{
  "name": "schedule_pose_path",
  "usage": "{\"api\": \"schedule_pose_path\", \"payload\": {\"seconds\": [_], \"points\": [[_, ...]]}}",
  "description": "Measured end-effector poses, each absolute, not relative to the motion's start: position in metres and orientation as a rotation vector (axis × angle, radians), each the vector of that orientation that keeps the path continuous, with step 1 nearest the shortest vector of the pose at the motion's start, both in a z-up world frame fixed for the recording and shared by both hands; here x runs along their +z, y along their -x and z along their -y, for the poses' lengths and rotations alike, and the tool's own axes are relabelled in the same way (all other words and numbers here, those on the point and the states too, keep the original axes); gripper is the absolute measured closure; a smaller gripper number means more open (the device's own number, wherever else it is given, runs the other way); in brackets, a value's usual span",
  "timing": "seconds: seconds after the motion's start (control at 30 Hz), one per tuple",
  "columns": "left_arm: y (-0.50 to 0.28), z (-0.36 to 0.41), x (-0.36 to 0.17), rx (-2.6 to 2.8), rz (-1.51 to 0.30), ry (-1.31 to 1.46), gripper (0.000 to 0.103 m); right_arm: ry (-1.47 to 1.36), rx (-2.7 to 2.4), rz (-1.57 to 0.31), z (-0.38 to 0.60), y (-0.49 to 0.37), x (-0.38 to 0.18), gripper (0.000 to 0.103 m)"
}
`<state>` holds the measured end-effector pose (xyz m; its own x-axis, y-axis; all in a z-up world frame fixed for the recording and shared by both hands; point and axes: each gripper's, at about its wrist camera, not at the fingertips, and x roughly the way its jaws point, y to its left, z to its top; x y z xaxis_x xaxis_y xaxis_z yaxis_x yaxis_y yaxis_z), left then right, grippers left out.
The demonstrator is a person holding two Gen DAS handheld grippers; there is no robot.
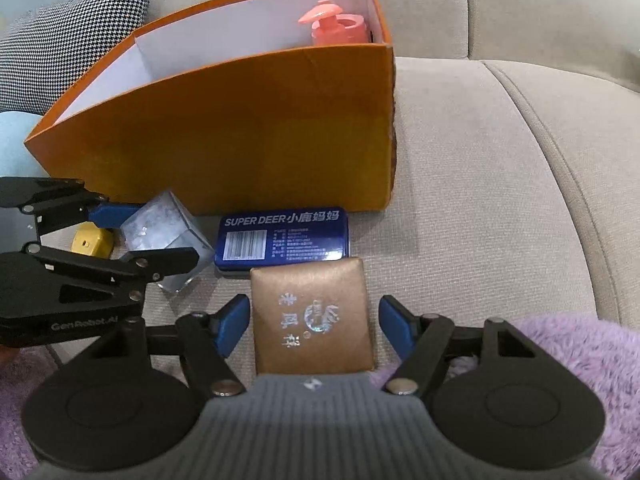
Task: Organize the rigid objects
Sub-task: 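Grasp the clear cube with the left tool while the right tool grasps the tan gold box, then lift the clear cube and tan box with both tools over the shoebox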
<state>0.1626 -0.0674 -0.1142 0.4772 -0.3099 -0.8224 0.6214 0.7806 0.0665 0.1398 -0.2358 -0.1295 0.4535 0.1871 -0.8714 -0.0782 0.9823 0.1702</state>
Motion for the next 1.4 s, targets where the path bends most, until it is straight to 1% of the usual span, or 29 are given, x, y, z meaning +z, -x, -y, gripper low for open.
{"api": "schedule_pose_path", "payload": {"seconds": [0.2, 0.57, 0.83, 1.03, 1.23, 1.33, 1.4], "points": [[-0.157, 0.066, -0.114, -0.540, -0.917, -0.357, 0.047, -0.099, 0.166, -1.083, 0.234, -0.138, -0.130, 0.040], [-0.132, 0.060, -0.087, -0.485, -0.879, -0.285, 0.048, -0.072, 0.174, -1.038, 0.234, -0.125, -0.117, 0.041], [-0.119, 0.050, -0.037, -0.464, -0.831, -0.231, 0.048, -0.040, 0.252, -0.981, 0.237, -0.109, -0.078, 0.041], [-0.126, 0.043, 0.011, -0.467, -0.783, -0.176, 0.048, -0.016, 0.318, -0.907, 0.246, -0.113, -0.020, 0.041], [-0.158, 0.040, 0.043, -0.474, -0.753, -0.096, 0.048, -0.053, 0.325, -0.861, 0.250, -0.151, 0.030, 0.041], [-0.183, 0.036, 0.047, -0.454, -0.768, -0.061, 0.048, -0.083, 0.307, -0.870, 0.245, -0.183, 0.040, 0.041], [-0.203, 0.031, 0.044, -0.441, -0.810, -0.020, 0.048, -0.094, 0.292, -0.893, 0.241, -0.206, 0.039, 0.041]]}}
